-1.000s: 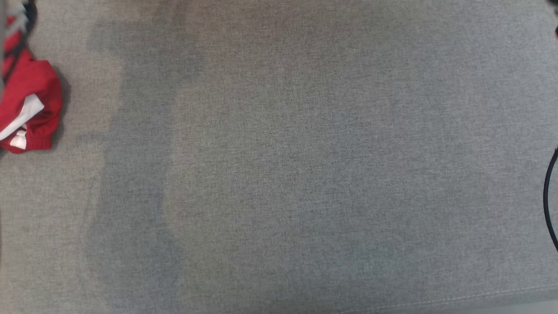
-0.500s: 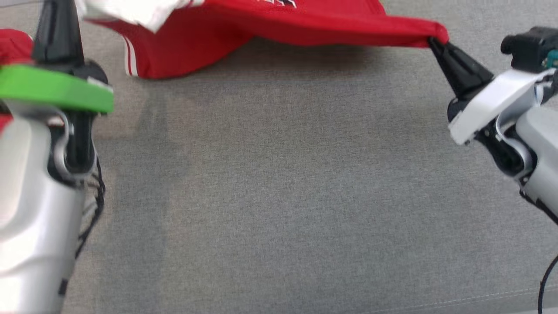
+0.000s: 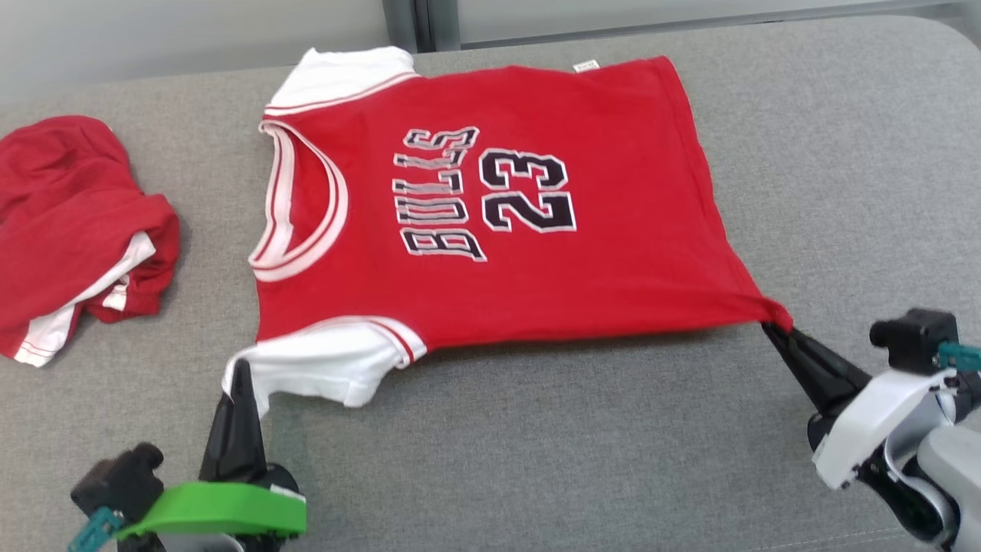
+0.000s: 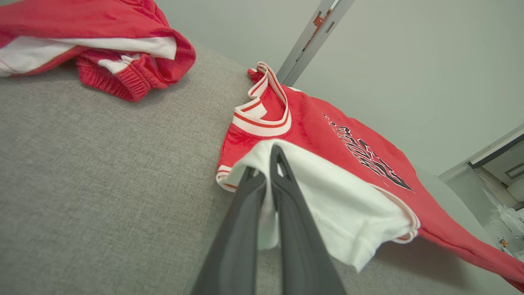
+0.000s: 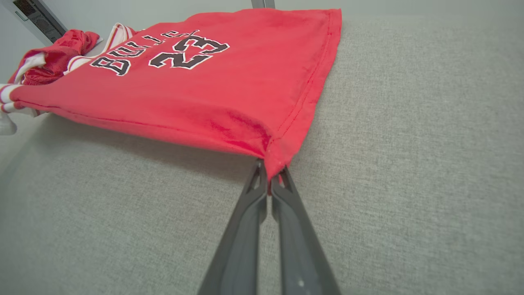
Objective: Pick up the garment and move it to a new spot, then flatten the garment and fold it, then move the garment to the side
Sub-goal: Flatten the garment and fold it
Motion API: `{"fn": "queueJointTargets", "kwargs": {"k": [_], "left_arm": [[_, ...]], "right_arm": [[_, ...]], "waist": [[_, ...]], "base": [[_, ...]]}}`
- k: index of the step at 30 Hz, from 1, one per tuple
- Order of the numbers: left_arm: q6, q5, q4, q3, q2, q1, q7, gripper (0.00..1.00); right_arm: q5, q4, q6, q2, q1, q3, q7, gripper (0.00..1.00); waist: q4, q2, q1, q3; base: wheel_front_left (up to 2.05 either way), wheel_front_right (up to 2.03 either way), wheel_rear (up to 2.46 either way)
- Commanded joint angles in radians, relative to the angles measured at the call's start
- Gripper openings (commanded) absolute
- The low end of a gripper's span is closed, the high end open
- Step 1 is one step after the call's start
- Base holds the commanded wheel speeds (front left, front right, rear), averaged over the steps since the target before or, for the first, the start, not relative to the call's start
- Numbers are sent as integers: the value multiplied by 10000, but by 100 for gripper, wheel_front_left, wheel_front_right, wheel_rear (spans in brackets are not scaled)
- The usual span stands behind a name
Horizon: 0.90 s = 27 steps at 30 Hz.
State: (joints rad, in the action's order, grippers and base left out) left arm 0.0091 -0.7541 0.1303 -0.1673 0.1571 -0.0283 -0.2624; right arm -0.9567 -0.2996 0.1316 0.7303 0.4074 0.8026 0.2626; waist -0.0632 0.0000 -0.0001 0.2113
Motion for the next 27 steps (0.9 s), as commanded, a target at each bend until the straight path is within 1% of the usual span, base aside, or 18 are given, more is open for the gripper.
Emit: {"fn": "queueJointTargets", "kwargs": {"k": [1, 4, 7, 10, 15, 20, 27], "left_arm": [[-44, 92, -71, 90, -111, 442, -32, 0], [-135, 281, -44, -13, -305, 1104, -32, 0], [-189, 387, -5, -74, -417, 1608, -32, 0], [-293, 425, 100, -86, -446, 1904, -34, 0], [-384, 455, 66, -89, -497, 2143, -34, 0], [-570, 663, 71, -323, -234, 1663, 91, 0], [-845, 1171, 76, -761, 233, 342, 586, 0]], "right_arm": [[142, 47, -18, 95, -533, -144, 29, 0], [370, 124, -18, 203, -1330, -386, 29, 0], [367, 172, -18, 193, -2145, -616, 2, 0], [491, 277, -18, 288, -2701, -768, -168, 0], [495, 541, -19, 171, -3565, -1375, -221, 0], [771, 778, -18, 8, -3827, -1934, -457, 0], [1291, 1112, -18, -87, -3148, -2400, -1196, 0]], "waist": [[125, 0, 1, -414], [164, 0, 1, -620], [184, 0, 1, -836], [179, 0, 1, -927], [181, 0, 1, -993], [157, 0, 1, -1047], [144, 0, 1, -776]], "base": [[0, 0, 0], [0, 0, 0], [0, 0, 0], [0, 0, 0], [0, 0, 0], [0, 0, 0], [0, 0, 0]]}}
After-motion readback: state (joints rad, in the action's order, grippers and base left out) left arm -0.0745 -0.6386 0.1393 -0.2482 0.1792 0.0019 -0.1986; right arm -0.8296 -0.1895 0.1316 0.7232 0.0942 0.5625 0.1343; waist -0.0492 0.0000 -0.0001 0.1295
